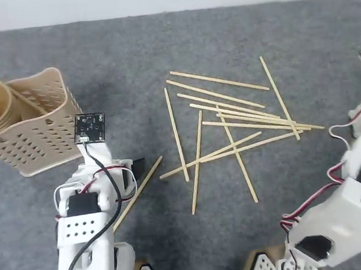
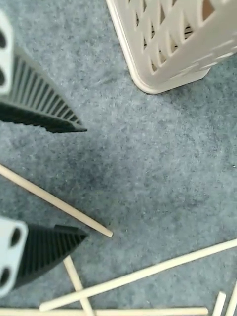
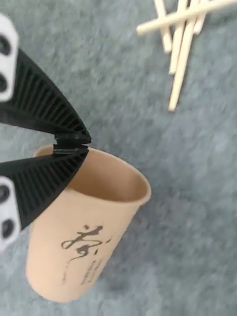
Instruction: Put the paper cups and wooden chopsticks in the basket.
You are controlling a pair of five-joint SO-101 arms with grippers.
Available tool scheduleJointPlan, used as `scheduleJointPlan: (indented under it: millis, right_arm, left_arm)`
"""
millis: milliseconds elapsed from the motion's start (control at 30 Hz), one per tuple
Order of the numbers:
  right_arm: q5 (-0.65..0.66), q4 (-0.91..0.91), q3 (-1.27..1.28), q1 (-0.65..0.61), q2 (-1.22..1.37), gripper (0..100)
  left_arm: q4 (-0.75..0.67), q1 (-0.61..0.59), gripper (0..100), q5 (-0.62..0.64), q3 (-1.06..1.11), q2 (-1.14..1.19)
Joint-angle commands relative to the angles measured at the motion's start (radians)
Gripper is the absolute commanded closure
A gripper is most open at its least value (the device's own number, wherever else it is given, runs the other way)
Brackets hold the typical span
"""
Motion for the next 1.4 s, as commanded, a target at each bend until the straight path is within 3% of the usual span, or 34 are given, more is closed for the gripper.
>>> scheduleJointPlan:
  millis: [0, 600, 867, 1067, 1233, 1367]
  right_arm:
    - [0.057, -0.002, -0.051, 0.059, -0.094, 99.2]
    - [0.292, -0.044, -0.120, 0.334, -0.166, 99.2]
    - [0.293, -0.234, -0.083, 0.415, -0.165, 99.2]
    - [0.290, -0.254, -0.087, 0.455, -0.151, 98.7]
    - [0.287, -0.262, -0.086, 0.476, -0.139, 82.2]
    - [0.287, -0.243, -0.083, 0.476, -0.096, 87.1]
  left_arm:
    - [-0.017, 0.005, 71, 0.000, -0.007, 0.006]
    - [-0.015, 0.003, 71, 0.000, 0.002, 0.003]
    - [-0.014, 0.003, 71, 0.000, 0.004, 0.002]
    - [-0.015, 0.003, 71, 0.000, 0.004, 0.003]
    - [-0.015, 0.003, 71, 0.000, 0.004, 0.005]
    - [-0.014, 0.003, 71, 0.000, 0.004, 0.003]
